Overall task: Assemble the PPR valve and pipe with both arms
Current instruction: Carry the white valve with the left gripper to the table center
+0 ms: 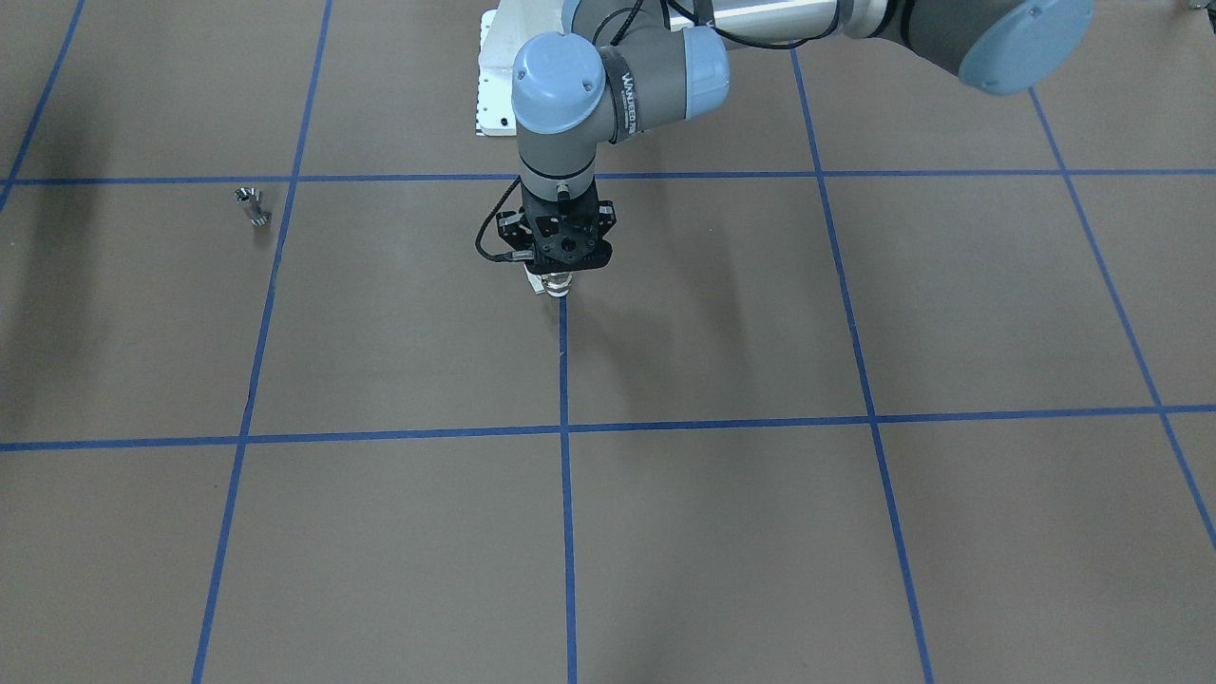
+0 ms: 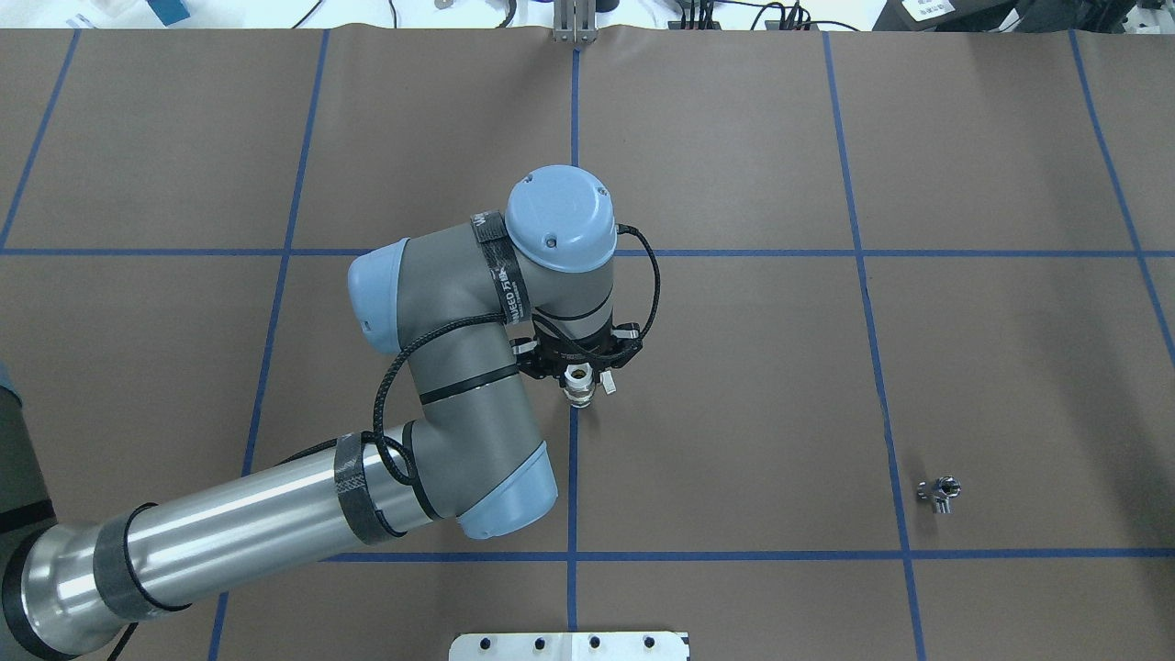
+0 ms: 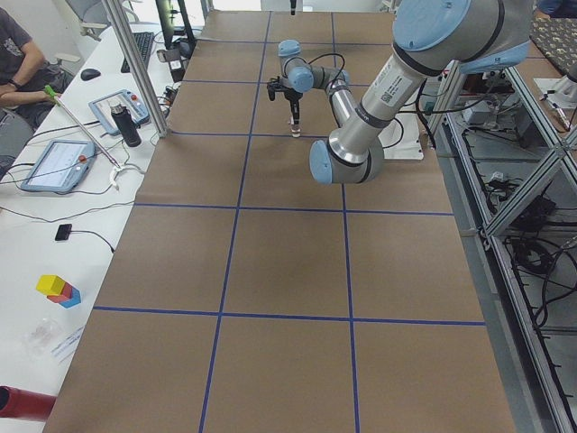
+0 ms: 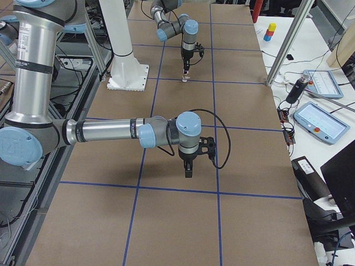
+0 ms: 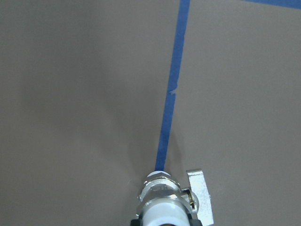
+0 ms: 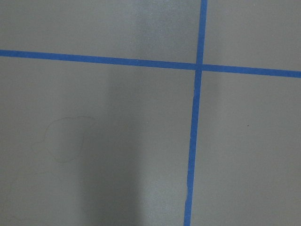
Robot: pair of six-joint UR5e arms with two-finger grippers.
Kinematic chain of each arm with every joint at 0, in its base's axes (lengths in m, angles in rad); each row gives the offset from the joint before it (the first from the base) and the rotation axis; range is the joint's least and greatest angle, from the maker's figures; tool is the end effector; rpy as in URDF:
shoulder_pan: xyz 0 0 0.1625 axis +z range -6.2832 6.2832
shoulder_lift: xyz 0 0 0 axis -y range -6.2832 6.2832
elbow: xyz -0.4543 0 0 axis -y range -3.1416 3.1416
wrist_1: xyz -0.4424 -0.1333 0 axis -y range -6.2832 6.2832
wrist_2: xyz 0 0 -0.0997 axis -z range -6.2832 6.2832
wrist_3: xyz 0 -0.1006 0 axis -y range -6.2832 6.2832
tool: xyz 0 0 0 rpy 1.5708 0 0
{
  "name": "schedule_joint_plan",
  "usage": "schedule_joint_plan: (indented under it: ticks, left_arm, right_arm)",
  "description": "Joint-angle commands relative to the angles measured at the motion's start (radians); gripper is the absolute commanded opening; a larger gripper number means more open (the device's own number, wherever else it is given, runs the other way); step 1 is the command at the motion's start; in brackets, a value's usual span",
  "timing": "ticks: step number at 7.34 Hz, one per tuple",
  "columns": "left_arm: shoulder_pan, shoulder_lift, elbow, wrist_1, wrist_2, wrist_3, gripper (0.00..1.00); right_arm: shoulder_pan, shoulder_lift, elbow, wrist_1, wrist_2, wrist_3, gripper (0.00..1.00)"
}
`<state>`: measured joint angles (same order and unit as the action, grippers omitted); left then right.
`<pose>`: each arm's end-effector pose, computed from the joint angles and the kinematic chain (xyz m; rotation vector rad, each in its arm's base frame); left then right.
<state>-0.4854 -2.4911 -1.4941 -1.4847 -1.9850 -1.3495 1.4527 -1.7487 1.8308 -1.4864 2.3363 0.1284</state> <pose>0.6566 -0.4513 0.1055 -0.1114 0.8361 -0.0914 0.0077 -0.4751 0.6284 0.0632 -0.7773 -0.0539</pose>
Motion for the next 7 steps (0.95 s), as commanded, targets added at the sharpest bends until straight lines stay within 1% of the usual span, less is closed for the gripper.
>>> schedule_joint_plan:
  ticks: [1, 2, 3, 4, 5, 6, 7]
  left_arm:
    - [0.001, 0.001, 0.000, -0.002, 0.000, 0.001, 0.26]
    - [0.001, 0.001, 0.000, -0.002, 0.002, 0.001, 0.26]
    - [0.001, 0.001, -0.001, 0.000, 0.002, 0.001, 0.56]
    - [0.001, 0.001, -0.003, 0.000, 0.002, 0.001, 0.77]
    - [0.001, 0.000, -0.005, 0.000, 0.002, 0.001, 0.91]
    - [-0.001, 0.001, -0.018, 0.001, 0.000, 0.000, 0.99]
    - [-0.002, 0.027, -0.073, 0.003, -0.003, 0.001, 0.99]
  right_arm:
    - [-0.003, 0.000, -0.004, 0.002, 0.000, -0.001, 0.99]
    - [-0.005, 0.000, -0.004, 0.000, 0.000, -0.001, 0.99]
    - [-0.006, 0.000, -0.004, 0.002, 0.000, -0.001, 0.99]
    - [-0.012, 0.000, -0.004, 0.002, 0.000, 0.000, 0.99]
    - [-0.035, 0.005, -0.004, 0.002, 0.002, 0.000, 0.99]
    - [-0.076, 0.006, -0.004, 0.046, 0.015, 0.010, 0.99]
    - [-0.147, 0.006, -0.002, 0.149, 0.015, 0.119, 0.99]
